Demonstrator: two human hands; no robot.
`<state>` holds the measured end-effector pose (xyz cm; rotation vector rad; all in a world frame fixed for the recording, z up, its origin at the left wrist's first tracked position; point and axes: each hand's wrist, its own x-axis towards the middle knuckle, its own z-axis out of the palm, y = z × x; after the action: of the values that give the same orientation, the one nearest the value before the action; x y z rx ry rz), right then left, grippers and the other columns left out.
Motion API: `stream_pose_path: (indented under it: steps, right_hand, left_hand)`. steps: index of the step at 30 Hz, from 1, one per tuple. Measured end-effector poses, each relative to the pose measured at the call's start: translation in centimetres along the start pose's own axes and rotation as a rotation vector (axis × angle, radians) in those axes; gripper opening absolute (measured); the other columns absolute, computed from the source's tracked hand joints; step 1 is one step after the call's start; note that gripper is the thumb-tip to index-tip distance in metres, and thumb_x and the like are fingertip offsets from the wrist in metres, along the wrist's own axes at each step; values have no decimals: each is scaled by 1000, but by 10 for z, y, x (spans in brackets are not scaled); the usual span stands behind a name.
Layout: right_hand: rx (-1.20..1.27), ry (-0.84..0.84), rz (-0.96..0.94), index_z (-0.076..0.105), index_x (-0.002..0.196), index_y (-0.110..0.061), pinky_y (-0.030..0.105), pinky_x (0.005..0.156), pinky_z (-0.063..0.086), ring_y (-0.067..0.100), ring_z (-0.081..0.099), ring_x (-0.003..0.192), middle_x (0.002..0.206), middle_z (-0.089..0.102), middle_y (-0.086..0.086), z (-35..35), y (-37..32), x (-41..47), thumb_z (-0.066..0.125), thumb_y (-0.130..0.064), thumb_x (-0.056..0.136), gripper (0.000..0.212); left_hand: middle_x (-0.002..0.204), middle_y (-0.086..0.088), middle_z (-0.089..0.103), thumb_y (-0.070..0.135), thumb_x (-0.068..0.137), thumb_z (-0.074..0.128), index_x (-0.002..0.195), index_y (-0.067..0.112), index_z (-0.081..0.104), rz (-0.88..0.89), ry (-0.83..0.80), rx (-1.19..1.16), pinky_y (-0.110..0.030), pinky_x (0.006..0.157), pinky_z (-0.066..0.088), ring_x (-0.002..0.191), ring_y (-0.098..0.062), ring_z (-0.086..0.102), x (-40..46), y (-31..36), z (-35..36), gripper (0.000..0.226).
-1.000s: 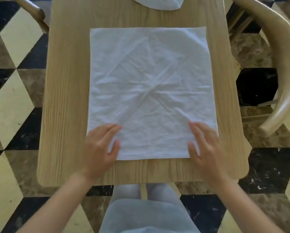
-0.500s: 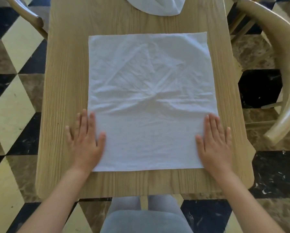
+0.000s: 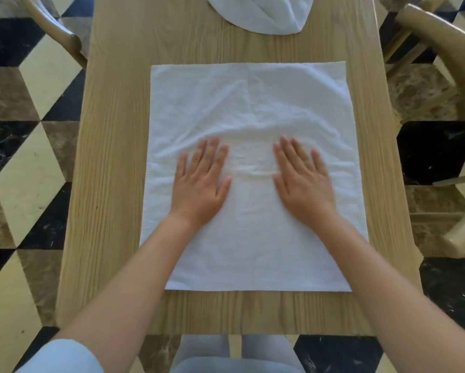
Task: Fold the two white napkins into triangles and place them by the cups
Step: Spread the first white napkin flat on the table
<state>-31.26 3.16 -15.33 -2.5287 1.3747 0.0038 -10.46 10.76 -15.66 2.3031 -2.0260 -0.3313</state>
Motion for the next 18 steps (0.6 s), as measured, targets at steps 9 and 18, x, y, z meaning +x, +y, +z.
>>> stream_pose_path:
  steps: [9,18]
  right_hand:
    - [-66,53,361,0,149,-11,49,114,-8,17,-5,145,159,-2,4,-16,42,38,20,-43,97,64]
    - [-40,47,-45,16,149,-25,47,114,0,14,6,145,158,11,-2,3,-22,103,27,-39,97,54]
  left_hand:
    - [159,0,-7,52,93,13,150,18,-4,-479,84,-8,-59,107,-16,145,-13,-9,28,-63,-12,68]
    - [159,4,5,41,97,31,149,28,11,64,14,40,-47,114,-3,145,-12,1,97,-7,-10,57]
